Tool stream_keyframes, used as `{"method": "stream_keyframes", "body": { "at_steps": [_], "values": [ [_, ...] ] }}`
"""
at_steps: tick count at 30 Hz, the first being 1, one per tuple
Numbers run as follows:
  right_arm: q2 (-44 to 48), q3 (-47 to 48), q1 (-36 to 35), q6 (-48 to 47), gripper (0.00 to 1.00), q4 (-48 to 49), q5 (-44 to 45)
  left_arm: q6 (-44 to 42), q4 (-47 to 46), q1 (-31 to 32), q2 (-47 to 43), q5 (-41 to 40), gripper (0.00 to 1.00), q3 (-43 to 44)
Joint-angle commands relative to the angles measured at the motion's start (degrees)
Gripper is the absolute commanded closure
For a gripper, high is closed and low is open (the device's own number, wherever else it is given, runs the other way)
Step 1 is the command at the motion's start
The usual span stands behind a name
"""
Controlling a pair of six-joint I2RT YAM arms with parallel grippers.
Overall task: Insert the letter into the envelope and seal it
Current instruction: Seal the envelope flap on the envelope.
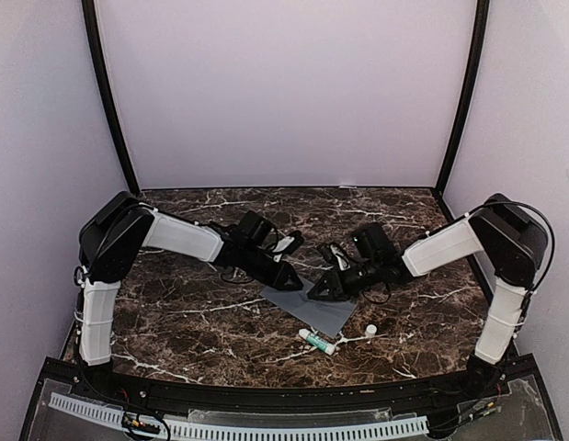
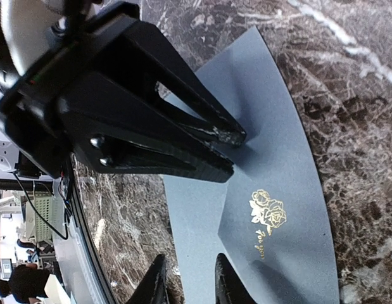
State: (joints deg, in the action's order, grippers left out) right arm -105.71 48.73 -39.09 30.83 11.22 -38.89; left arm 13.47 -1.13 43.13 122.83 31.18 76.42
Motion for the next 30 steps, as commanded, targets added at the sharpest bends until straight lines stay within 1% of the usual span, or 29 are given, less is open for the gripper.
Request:
{"method": "stream_keyframes", "body": {
  "at_steps": [1, 3, 9, 15, 25, 30],
  "values": [
    [4.29, 0.08, -0.44, 0.20, 0.79, 0.68, 3.79, -1.15, 5.37, -0.08, 1.89, -3.40, 0.81, 0.06],
    [4.24, 0.62, -0.44, -0.21, 0.86, 0.39, 4.61, -1.04, 5.35, -0.14, 1.87, -3.33, 0.81, 0.24],
    [1.44, 2.75, -1.26, -1.45, 1.00, -0.99, 6.11, -0.99, 5.44, -0.08, 1.89, -3.22, 0.81, 0.54],
    [-1.97, 4.44, -2.69, -1.34, 1.00, -0.52, 6.63, -0.90, 5.52, -0.07, 1.98, -3.05, 0.81, 0.79],
    [-6.66, 5.58, -2.77, -0.26, 1.00, -0.83, 8.04, -0.99, 5.93, -0.13, 1.98, -2.95, 0.81, 1.26],
    [-7.10, 4.40, -2.83, 0.56, 1.00, -1.06, 9.14, -1.05, 5.93, -0.07, 1.98, -3.05, 0.81, 1.36]
  ]
}}
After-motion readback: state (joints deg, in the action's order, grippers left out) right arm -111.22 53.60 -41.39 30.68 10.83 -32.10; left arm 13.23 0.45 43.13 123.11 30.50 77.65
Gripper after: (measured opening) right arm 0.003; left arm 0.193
